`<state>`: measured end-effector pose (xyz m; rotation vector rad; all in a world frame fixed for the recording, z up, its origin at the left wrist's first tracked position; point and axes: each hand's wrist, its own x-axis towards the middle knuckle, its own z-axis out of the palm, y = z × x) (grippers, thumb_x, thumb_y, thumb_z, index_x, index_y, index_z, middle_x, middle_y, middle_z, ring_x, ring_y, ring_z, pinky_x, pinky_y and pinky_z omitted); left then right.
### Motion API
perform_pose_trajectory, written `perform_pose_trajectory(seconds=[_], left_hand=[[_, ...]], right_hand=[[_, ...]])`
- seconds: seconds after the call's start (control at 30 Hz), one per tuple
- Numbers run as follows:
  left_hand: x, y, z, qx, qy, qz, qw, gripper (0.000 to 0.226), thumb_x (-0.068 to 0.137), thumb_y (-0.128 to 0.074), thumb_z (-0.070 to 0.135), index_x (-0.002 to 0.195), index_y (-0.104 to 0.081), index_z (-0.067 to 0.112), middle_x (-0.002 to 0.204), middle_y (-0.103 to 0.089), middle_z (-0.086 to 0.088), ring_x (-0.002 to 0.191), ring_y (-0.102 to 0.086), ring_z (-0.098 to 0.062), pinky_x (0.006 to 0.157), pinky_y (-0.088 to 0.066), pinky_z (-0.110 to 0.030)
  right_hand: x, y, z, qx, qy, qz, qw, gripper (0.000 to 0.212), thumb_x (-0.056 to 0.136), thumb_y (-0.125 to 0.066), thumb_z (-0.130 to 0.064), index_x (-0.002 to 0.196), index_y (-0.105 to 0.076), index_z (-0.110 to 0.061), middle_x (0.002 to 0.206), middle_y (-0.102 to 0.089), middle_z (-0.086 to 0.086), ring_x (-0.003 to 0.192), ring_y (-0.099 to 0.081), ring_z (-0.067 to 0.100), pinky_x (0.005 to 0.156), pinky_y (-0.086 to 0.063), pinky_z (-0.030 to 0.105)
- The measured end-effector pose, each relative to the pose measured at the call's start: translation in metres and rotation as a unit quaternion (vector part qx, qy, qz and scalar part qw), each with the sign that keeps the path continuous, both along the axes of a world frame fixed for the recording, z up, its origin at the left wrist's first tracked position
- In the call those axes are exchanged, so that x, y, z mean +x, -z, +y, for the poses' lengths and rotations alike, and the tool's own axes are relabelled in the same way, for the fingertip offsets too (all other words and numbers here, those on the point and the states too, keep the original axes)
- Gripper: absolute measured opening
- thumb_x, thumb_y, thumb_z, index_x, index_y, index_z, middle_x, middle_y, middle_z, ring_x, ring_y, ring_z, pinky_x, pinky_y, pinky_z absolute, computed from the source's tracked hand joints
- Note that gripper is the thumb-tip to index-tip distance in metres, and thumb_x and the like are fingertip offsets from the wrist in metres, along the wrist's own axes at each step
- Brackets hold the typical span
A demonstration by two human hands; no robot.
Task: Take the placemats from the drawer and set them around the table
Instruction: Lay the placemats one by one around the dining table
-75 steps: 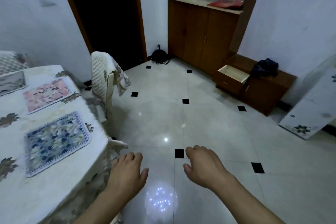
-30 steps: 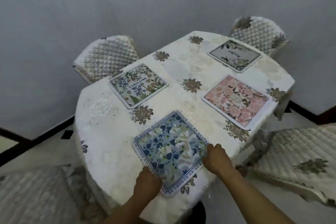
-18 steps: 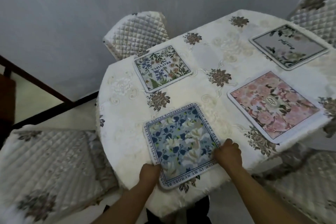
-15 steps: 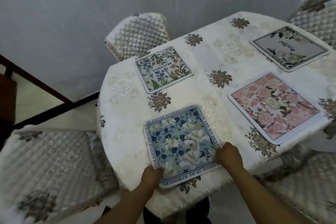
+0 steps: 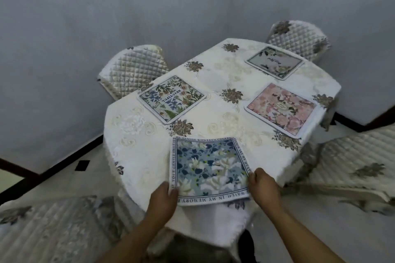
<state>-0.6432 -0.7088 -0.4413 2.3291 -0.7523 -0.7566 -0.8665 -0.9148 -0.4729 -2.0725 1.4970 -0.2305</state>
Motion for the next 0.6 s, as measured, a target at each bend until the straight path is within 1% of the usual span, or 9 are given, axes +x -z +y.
perform_pose_trajectory(seconds=[0.03, 0.07, 0.13, 0.2, 0.33, 0.43, 0.5, 0.53, 0.6], left_hand=[[0.012, -0.007, 0.009, -0.013, 0.023, -0.021, 0.999, 0.016, 0.096, -0.053, 0.026, 0.084, -0.052, 0.015, 0.077, -0.054, 0.003, 0.073, -0.054, -0.018, 0.050, -0.030, -0.015], [0.024, -0.013, 0.018, -0.027, 0.043, -0.040, 0.998, 0.019, 0.096, -0.054, 0.026, 0.080, -0.050, 0.016, 0.072, -0.052, 0.005, 0.071, -0.053, -0.018, 0.050, -0.029, -0.020], [0.043, -0.026, 0.032, -0.045, 0.068, -0.071, 0.994, 0.022, 0.095, -0.055, 0.026, 0.076, -0.048, 0.017, 0.068, -0.050, 0.007, 0.068, -0.050, -0.018, 0.053, -0.027, -0.029], [0.058, -0.040, 0.046, -0.062, 0.086, -0.093, 0.990, 0.023, 0.095, -0.055, 0.027, 0.076, -0.048, 0.016, 0.068, -0.052, 0.005, 0.067, -0.052, -0.019, 0.053, -0.029, -0.030], [0.070, -0.060, 0.075, -0.113, 0.110, -0.129, 0.979, 0.029, 0.095, -0.056, 0.028, 0.071, -0.044, 0.015, 0.064, -0.050, 0.001, 0.062, -0.050, -0.020, 0.052, -0.029, -0.032], [0.070, -0.070, 0.100, -0.135, 0.111, -0.144, 0.974, 0.030, 0.095, -0.054, 0.032, 0.080, -0.051, 0.006, 0.070, -0.057, -0.010, 0.065, -0.054, -0.026, 0.057, -0.036, -0.036], [0.067, -0.076, 0.117, -0.146, 0.107, -0.155, 0.971, 0.031, 0.096, -0.053, 0.033, 0.082, -0.051, 0.005, 0.072, -0.057, -0.012, 0.066, -0.053, -0.027, 0.059, -0.038, -0.037], [0.067, -0.079, 0.126, -0.145, 0.110, -0.159, 0.970, 0.031, 0.096, -0.052, 0.033, 0.081, -0.050, 0.006, 0.071, -0.056, -0.010, 0.066, -0.053, -0.027, 0.059, -0.038, -0.038], [0.065, -0.084, 0.148, -0.137, 0.121, -0.173, 0.968, 0.031, 0.097, -0.050, 0.036, 0.080, -0.047, 0.010, 0.070, -0.053, -0.006, 0.066, -0.053, -0.028, 0.057, -0.037, -0.036]], right_hand=[[0.001, -0.006, 0.019, -0.012, 0.021, -0.010, 1.000, 0.029, 0.099, -0.044, -0.024, 0.074, -0.039, -0.010, 0.062, -0.055, 0.017, 0.069, -0.060, 0.040, 0.058, -0.031, 0.034], [0.003, -0.013, 0.037, -0.023, 0.038, -0.020, 0.999, 0.029, 0.098, -0.046, -0.023, 0.073, -0.039, -0.010, 0.065, -0.058, 0.021, 0.069, -0.061, 0.041, 0.058, -0.031, 0.034], [0.007, -0.025, 0.071, -0.044, 0.055, -0.035, 0.997, 0.030, 0.097, -0.048, -0.023, 0.072, -0.039, -0.012, 0.064, -0.057, 0.021, 0.067, -0.061, 0.042, 0.058, -0.032, 0.035], [0.010, -0.040, 0.103, -0.059, 0.078, -0.052, 0.994, 0.030, 0.097, -0.048, -0.023, 0.070, -0.038, -0.013, 0.065, -0.058, 0.023, 0.067, -0.060, 0.043, 0.058, -0.034, 0.036], [0.008, -0.067, 0.152, -0.106, 0.108, -0.072, 0.986, 0.027, 0.095, -0.050, -0.022, 0.072, -0.038, -0.015, 0.066, -0.060, 0.025, 0.065, -0.059, 0.043, 0.057, -0.041, 0.040], [0.006, -0.084, 0.181, -0.125, 0.110, -0.090, 0.982, 0.025, 0.095, -0.049, -0.022, 0.073, -0.039, -0.015, 0.065, -0.058, 0.023, 0.064, -0.059, 0.042, 0.057, -0.042, 0.041], [0.003, -0.089, 0.197, -0.133, 0.107, -0.099, 0.980, 0.025, 0.095, -0.049, -0.022, 0.074, -0.039, -0.015, 0.062, -0.053, 0.020, 0.063, -0.058, 0.041, 0.057, -0.042, 0.041], [0.001, -0.091, 0.205, -0.137, 0.104, -0.106, 0.979, 0.023, 0.095, -0.048, -0.022, 0.076, -0.042, -0.013, 0.062, -0.051, 0.018, 0.063, -0.058, 0.041, 0.057, -0.041, 0.040], [-0.001, -0.093, 0.224, -0.139, 0.100, -0.120, 0.978, 0.021, 0.096, -0.048, -0.022, 0.086, -0.052, -0.004, 0.068, -0.056, 0.024, 0.065, -0.059, 0.042, 0.059, -0.040, 0.039]])
